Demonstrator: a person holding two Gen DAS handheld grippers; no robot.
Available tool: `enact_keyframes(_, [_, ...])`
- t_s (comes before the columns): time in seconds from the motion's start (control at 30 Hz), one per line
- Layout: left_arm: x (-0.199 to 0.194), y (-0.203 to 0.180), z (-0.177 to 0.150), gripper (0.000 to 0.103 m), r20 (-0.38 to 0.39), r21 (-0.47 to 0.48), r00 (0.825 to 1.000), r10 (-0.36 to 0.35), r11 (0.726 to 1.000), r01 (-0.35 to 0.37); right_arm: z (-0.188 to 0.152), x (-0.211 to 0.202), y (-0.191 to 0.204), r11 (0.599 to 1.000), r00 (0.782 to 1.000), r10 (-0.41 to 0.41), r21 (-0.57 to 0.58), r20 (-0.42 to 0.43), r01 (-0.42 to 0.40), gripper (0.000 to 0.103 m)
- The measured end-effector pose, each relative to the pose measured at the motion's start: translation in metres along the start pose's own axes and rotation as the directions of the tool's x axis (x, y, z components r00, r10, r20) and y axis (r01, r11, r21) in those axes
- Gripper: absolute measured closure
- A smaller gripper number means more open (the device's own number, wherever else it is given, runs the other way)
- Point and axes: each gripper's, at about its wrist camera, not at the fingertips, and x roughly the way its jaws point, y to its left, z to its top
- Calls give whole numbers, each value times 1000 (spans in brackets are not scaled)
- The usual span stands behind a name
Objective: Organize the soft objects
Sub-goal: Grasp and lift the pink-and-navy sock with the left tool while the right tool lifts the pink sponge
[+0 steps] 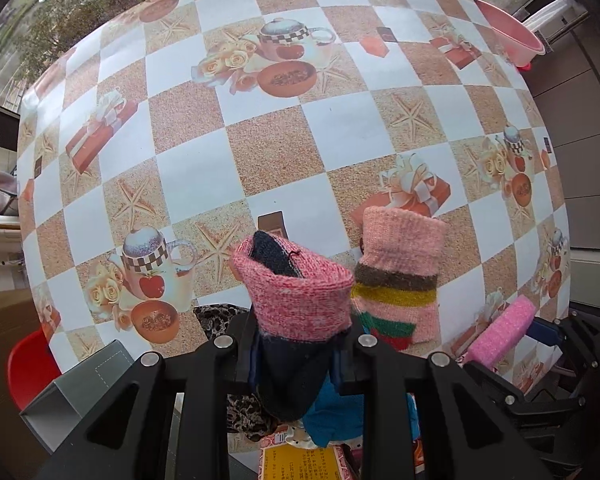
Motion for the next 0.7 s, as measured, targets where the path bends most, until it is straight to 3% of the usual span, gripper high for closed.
enact_keyframes(0.13, [-18,-5,-5,75,31,13,999,-8,1000,8,-21,-14,-1,1000,1000,3,9,18,-3,28])
enact_keyframes(0.27, [-14,-5,-36,75,55,19,998,-16,1000,15,-27,-20,7,1000,999,-6,18,37,5,28])
enact_keyframes(0.7, [-60,-9,-99,75,133,67,990,-46,997,38,-56,-40,25,999,996,-16,39,82,13,28])
